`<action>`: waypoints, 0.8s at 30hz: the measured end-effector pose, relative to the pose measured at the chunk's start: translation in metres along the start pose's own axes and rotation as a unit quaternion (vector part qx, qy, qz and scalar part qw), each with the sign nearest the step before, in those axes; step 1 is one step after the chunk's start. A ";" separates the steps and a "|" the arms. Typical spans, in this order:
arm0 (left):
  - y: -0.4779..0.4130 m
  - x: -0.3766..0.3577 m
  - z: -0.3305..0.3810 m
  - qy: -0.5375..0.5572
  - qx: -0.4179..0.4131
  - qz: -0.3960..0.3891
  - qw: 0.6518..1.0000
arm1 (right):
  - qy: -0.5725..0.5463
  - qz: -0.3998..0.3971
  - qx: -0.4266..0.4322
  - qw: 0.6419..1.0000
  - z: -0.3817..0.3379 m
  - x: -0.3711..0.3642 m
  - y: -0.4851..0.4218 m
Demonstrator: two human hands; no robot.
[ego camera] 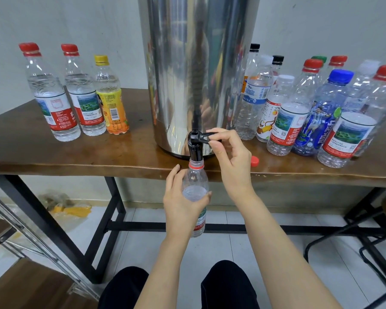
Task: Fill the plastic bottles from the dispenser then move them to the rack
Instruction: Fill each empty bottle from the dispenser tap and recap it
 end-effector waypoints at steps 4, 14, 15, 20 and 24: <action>0.000 0.001 0.000 0.002 -0.004 0.002 1.000 | -0.004 0.003 0.000 1.000 -0.001 0.000 0.000; 0.000 0.001 0.001 0.004 0.002 0.005 1.000 | -0.016 0.004 -0.003 1.000 0.001 0.000 0.000; 0.000 0.001 0.001 0.002 0.002 0.007 1.000 | -0.016 0.003 -0.004 1.000 0.002 0.000 0.000; 0.000 0.001 0.001 0.003 0.003 0.007 1.000 | -0.016 0.003 -0.002 1.000 0.001 0.000 0.000; 0.000 0.001 0.001 0.001 0.004 0.005 1.000 | -0.013 0.002 -0.005 1.000 0.002 0.000 0.000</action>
Point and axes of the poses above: each hand's wrist, its own y-axis away from the middle knuckle, its own x-axis out of the back of the hand, z = x × y, the point moved 10 cm from there along -y, towards the middle knuckle, and after that the axes turned 9 degrees about x, right-handed, at the moved point
